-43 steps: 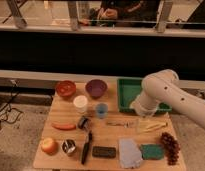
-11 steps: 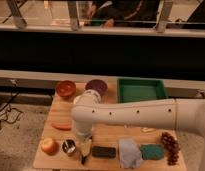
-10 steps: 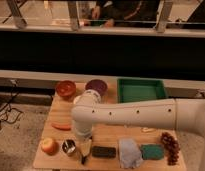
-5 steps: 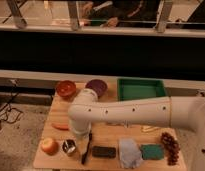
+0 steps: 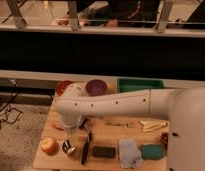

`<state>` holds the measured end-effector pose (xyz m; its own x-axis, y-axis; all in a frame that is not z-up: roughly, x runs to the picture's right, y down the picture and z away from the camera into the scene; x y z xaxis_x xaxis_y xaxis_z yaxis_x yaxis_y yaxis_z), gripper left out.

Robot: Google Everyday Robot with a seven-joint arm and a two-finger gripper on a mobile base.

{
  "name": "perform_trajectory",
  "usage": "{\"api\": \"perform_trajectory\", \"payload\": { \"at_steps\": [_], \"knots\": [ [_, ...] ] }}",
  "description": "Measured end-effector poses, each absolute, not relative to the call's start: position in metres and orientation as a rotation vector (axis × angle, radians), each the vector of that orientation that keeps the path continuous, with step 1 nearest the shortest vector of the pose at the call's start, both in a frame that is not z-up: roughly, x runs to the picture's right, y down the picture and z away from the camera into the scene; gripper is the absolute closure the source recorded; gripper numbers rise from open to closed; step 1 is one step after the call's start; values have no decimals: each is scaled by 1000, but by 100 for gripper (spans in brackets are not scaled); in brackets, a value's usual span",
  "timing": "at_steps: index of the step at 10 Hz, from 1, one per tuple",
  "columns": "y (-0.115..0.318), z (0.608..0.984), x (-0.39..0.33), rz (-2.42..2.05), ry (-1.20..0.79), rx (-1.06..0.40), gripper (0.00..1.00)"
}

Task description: Place pepper in metal cup

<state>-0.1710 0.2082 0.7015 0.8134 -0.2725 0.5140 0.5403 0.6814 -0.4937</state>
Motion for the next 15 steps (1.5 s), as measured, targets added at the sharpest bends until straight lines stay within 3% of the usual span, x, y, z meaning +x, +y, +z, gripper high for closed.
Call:
{"api": "perform_trajectory", "payload": {
  "at_steps": [15],
  "knots": [
    [192,747,-257,-520,-453,-657,20]
  ]
}}
